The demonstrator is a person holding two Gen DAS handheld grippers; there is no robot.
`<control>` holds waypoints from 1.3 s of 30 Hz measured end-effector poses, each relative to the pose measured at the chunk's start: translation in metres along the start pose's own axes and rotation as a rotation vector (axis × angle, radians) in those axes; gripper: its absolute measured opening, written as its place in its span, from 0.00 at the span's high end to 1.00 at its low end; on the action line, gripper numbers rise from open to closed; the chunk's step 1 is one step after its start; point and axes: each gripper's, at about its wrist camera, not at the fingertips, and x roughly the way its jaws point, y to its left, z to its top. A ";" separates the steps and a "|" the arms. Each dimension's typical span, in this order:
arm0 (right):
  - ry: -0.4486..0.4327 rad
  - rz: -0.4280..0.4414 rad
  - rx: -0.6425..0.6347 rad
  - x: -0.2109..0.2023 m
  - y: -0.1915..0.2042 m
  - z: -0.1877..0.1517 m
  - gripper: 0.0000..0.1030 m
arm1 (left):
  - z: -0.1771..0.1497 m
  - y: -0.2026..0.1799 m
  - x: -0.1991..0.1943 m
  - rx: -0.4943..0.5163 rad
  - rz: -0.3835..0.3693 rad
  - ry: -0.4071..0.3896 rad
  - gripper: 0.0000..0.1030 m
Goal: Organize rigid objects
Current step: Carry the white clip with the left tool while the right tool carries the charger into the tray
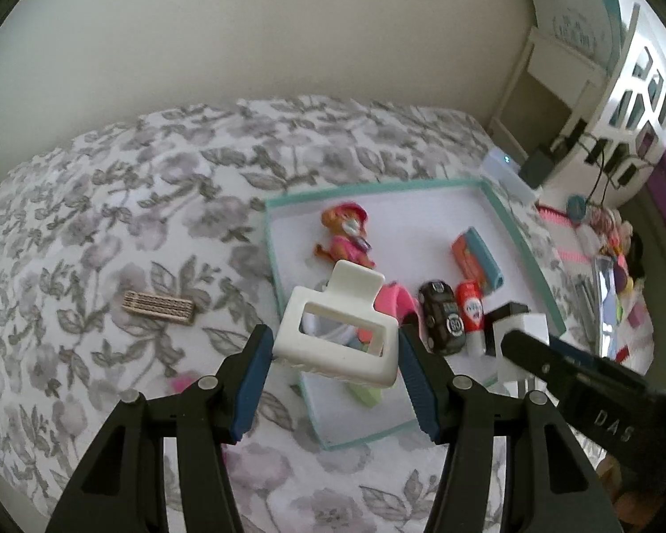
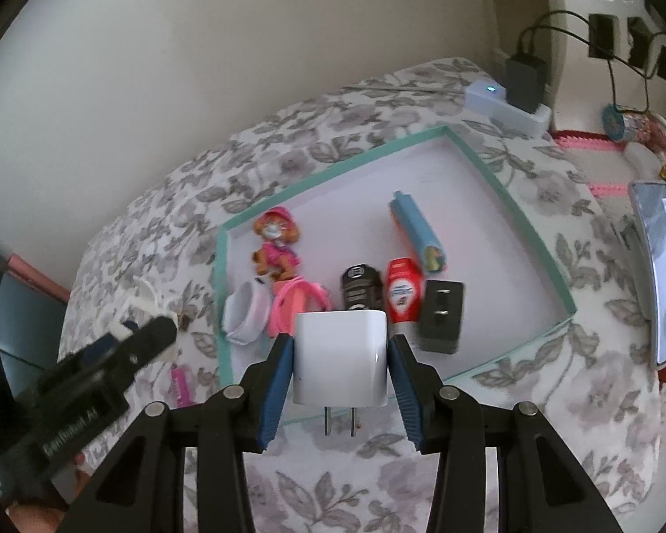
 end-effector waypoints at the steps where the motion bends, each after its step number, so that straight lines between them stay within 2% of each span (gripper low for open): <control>1: 0.004 0.001 0.006 0.002 -0.002 0.001 0.55 | -0.002 -0.003 0.005 0.006 -0.004 0.016 0.43; 7: 0.032 0.004 0.018 0.011 -0.008 0.002 0.55 | -0.012 -0.015 0.027 0.036 -0.001 0.091 0.43; 25: 0.152 -0.020 0.032 0.062 -0.012 -0.007 0.55 | -0.033 -0.026 0.077 0.101 0.060 0.232 0.43; 29: 0.173 -0.023 0.029 0.070 -0.012 -0.009 0.55 | -0.035 -0.031 0.080 0.133 0.075 0.236 0.43; 39: 0.183 -0.033 0.018 0.073 -0.011 -0.009 0.54 | -0.036 -0.036 0.082 0.138 0.069 0.248 0.43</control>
